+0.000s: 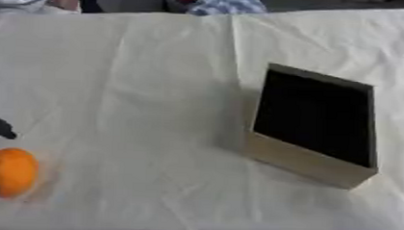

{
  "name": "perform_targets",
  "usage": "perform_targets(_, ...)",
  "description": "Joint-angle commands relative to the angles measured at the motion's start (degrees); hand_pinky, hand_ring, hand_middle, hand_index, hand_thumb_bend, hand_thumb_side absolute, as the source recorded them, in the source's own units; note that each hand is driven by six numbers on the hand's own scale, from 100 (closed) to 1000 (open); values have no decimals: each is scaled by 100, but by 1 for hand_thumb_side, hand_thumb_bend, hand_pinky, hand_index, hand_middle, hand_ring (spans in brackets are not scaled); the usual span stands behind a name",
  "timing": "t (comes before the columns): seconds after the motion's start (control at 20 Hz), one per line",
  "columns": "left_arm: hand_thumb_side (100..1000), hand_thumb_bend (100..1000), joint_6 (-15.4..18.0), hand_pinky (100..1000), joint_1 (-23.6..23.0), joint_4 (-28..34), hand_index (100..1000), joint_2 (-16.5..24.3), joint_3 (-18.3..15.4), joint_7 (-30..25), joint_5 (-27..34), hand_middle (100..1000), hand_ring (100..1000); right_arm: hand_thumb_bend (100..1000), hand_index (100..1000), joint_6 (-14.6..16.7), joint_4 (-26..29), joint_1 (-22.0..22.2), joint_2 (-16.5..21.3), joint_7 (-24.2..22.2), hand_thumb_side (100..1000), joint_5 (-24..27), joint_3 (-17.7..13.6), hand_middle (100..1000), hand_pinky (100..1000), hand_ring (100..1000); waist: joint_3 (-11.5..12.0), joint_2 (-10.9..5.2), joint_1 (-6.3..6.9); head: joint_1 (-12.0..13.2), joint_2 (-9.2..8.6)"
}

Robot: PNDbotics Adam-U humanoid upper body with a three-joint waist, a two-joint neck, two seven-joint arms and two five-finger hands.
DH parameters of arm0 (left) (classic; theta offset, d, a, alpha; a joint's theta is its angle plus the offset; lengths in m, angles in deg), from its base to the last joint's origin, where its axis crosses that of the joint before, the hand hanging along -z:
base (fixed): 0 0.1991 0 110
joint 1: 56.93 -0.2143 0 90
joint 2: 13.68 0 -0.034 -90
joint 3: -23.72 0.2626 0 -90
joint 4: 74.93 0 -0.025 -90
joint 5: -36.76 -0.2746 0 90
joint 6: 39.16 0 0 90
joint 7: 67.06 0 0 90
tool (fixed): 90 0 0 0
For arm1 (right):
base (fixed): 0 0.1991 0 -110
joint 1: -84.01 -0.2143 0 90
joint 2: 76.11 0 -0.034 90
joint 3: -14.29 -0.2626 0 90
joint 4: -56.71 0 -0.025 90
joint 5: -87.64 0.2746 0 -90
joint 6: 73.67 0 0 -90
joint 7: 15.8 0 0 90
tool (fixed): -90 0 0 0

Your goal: Pick up objects on the table and place them in the box.

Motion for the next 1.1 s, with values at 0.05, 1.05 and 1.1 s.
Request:
perform_targets(0.05,130,556,-11,864,-15,79,891,220,-148,-121,-204,888,932,100,803,0,103,-19,92,29,796,1,-47,554,606,683,16,-86,9,-8,32)
perform_targets(1.05,124,485,-458,833,74,79,876,25,91,-421,-858,882,921,100,803,26,103,-5,21,44,796,58,-46,553,605,683,-102,-52,-3,105,6)
perform_targets(1.1,126,491,-474,829,64,79,876,31,103,-479,-880,883,920,100,803,27,103,-4,17,46,796,59,-48,553,604,683,-105,-50,-2,104,5)
